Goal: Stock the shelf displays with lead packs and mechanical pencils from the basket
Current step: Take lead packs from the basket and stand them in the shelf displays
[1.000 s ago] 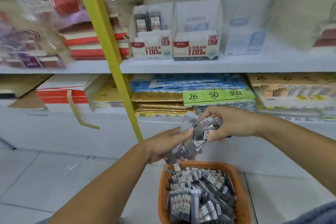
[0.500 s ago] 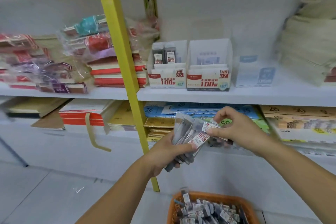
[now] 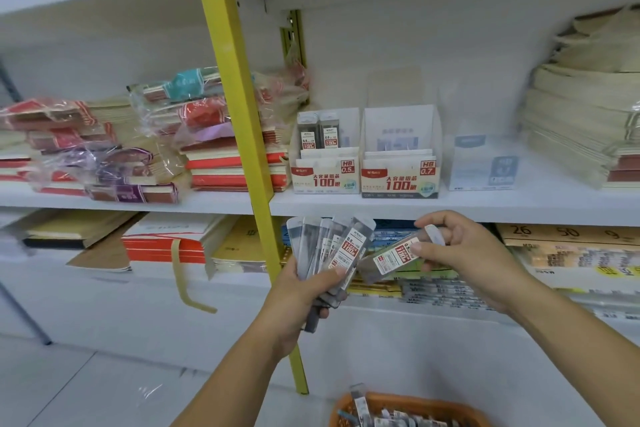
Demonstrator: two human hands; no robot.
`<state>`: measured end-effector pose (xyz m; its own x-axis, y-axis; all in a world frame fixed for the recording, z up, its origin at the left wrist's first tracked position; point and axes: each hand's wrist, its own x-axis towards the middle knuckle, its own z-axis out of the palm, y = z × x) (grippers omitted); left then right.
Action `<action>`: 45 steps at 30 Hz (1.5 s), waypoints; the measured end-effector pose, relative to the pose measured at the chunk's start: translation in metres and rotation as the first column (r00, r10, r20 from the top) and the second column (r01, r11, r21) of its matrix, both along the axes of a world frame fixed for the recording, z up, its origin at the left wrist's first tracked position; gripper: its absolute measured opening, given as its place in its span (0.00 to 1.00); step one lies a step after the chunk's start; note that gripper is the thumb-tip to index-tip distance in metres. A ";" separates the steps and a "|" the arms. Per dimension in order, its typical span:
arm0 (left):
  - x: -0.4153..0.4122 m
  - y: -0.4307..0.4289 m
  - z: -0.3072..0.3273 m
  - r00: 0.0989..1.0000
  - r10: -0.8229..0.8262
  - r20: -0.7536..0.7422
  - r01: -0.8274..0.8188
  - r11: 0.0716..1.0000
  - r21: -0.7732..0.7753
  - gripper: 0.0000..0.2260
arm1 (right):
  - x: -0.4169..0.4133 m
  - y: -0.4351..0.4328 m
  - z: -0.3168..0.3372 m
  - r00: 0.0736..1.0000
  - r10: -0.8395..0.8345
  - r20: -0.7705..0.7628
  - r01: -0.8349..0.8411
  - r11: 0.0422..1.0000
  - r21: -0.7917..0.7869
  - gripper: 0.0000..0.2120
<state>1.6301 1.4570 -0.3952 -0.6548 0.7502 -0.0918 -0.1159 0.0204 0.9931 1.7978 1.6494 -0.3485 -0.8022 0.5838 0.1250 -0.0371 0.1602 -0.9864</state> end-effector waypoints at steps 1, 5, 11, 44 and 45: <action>0.002 -0.001 0.000 1.000 0.000 -0.002 0.000 1.000 0.008 0.29 | -0.001 -0.002 0.000 1.000 -0.011 -0.015 0.010 1.000 -0.008 0.12; 0.010 -0.003 0.004 1.000 0.022 0.008 -0.022 0.998 0.051 0.27 | -0.003 -0.013 0.004 0.995 -0.055 -0.087 0.055 0.998 -0.002 0.11; 0.004 -0.004 0.037 0.995 0.093 0.029 -0.097 0.967 0.234 0.26 | -0.019 -0.020 0.053 0.978 -0.058 -0.202 0.084 0.989 0.119 0.13; -0.066 0.010 0.064 0.971 0.226 0.082 -0.239 0.868 0.436 0.25 | -0.161 -0.008 0.151 0.999 -0.035 0.042 -0.015 0.559 0.829 0.09; -0.065 0.010 0.065 0.975 0.211 0.069 -0.220 0.870 0.441 0.23 | -0.155 -0.019 0.148 0.991 0.092 0.095 -0.132 0.701 0.701 0.09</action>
